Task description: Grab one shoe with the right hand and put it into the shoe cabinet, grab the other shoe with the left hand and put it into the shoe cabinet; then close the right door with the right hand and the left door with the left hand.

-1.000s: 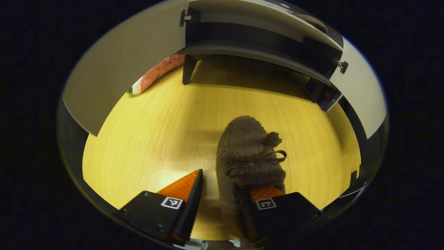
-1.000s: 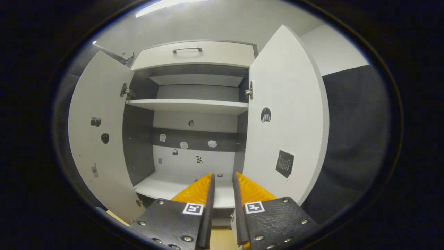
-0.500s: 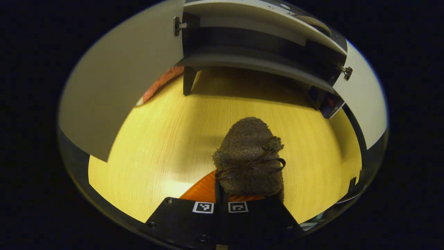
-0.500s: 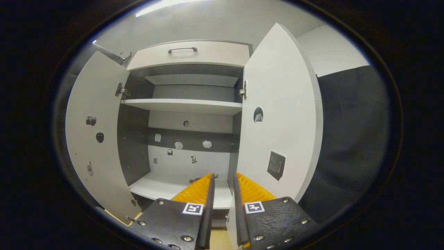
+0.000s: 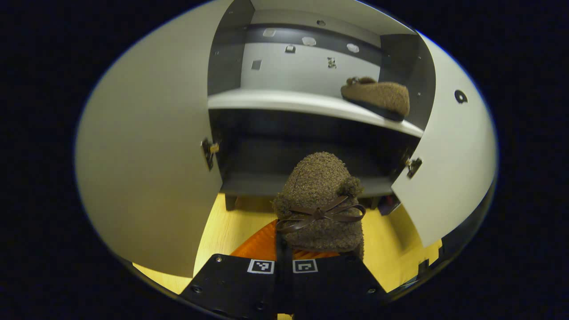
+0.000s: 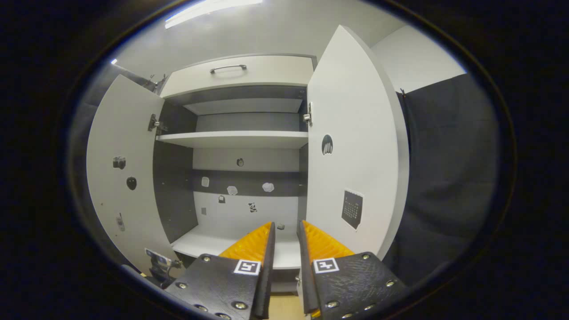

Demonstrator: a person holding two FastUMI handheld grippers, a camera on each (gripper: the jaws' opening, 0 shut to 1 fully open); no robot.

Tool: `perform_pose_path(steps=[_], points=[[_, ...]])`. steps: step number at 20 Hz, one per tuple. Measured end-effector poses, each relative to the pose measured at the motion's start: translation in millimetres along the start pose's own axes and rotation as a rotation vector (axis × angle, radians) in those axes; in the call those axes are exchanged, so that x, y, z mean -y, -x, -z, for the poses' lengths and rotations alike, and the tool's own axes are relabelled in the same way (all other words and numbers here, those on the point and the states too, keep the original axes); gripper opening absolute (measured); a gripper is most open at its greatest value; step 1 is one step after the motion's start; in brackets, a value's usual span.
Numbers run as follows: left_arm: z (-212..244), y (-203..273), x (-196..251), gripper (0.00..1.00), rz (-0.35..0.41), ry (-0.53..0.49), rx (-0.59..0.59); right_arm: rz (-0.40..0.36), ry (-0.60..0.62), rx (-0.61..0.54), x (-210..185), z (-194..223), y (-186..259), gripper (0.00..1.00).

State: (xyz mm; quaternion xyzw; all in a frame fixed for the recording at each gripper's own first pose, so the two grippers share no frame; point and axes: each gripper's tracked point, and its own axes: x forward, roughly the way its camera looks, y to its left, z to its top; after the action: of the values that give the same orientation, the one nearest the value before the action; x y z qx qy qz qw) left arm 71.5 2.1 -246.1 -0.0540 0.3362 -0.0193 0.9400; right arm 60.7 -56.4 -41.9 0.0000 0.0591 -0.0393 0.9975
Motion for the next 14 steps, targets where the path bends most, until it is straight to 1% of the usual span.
perform_pose_path(steps=[1, 2, 3, 4, 7, 13, 14], points=[[-18, 0, 2, 0.01, -0.001, 0.002, 0.027, -0.011, -0.004, 0.001, -3, 1, 0, 0.29], [-38, -3, 6, 0.01, 0.0, 0.002, 0.059, -0.023, -0.008, 0.003, -5, 0, 0, 0.29], [-63, -7, 10, 0.01, 0.003, 0.002, 0.089, -0.031, -0.009, 0.004, -7, 0, 1, 0.32], [-82, -10, 13, 0.01, 0.006, 0.001, 0.114, -0.038, -0.008, 0.005, -9, 1, 1, 0.29], [-136, -23, 19, 0.01, 0.01, -0.007, 0.176, -0.065, -0.016, 0.006, -17, 2, 2, 0.29], [-213, -59, 26, 0.01, -0.003, -0.03, 0.237, -0.105, -0.028, 0.007, -29, 3, 5, 0.29], [-223, -65, 25, 0.03, -0.01, -0.036, 0.243, -0.107, -0.028, 0.007, -29, 3, 5, 0.29]])
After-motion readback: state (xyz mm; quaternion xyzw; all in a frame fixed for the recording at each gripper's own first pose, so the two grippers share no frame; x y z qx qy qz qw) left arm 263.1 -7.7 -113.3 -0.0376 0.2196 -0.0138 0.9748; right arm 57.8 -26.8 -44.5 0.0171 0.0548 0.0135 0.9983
